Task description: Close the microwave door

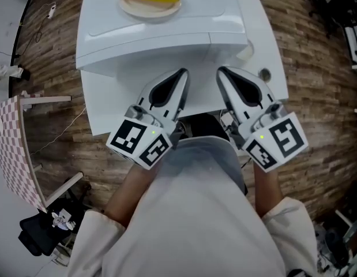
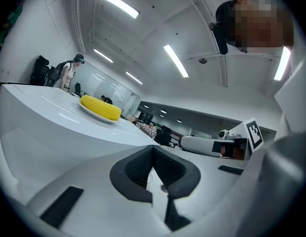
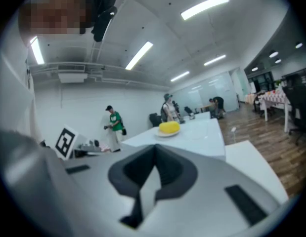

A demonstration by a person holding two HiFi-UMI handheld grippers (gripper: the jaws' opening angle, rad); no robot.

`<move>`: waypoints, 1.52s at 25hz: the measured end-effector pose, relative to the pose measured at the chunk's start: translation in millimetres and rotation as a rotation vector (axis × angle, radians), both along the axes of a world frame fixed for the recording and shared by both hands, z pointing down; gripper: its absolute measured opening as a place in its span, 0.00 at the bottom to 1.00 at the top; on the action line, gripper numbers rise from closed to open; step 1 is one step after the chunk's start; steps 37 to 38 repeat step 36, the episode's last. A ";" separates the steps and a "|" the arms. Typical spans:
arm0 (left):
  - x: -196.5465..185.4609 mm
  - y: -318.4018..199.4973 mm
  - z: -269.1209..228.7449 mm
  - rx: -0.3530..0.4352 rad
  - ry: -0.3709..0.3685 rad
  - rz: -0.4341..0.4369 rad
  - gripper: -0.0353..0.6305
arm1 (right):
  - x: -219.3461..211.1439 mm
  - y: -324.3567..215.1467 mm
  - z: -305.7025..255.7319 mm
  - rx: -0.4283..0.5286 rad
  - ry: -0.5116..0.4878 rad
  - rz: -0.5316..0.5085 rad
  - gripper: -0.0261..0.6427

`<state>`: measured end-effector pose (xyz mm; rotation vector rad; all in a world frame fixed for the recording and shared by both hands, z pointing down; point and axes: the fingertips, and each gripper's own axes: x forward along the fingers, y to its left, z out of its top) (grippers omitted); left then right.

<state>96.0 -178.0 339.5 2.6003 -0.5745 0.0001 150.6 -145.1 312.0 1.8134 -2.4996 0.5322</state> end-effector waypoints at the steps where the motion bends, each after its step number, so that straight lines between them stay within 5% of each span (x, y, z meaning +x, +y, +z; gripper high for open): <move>1: -6.7 3.8 0.0 -0.005 0.001 0.000 0.08 | -4.6 4.8 -3.4 0.007 0.001 0.005 0.07; 20: -49.9 81.1 -6.9 -0.024 0.049 0.043 0.08 | -49.3 89.8 -10.9 -0.016 0.039 0.033 0.07; 28: -73.3 94.3 -16.5 -0.017 0.125 0.093 0.08 | -82.1 102.1 -2.3 -0.035 0.059 0.041 0.07; 38: -82.1 106.6 -15.5 0.052 0.046 0.149 0.08 | -97.5 108.0 5.1 -0.070 0.073 0.047 0.07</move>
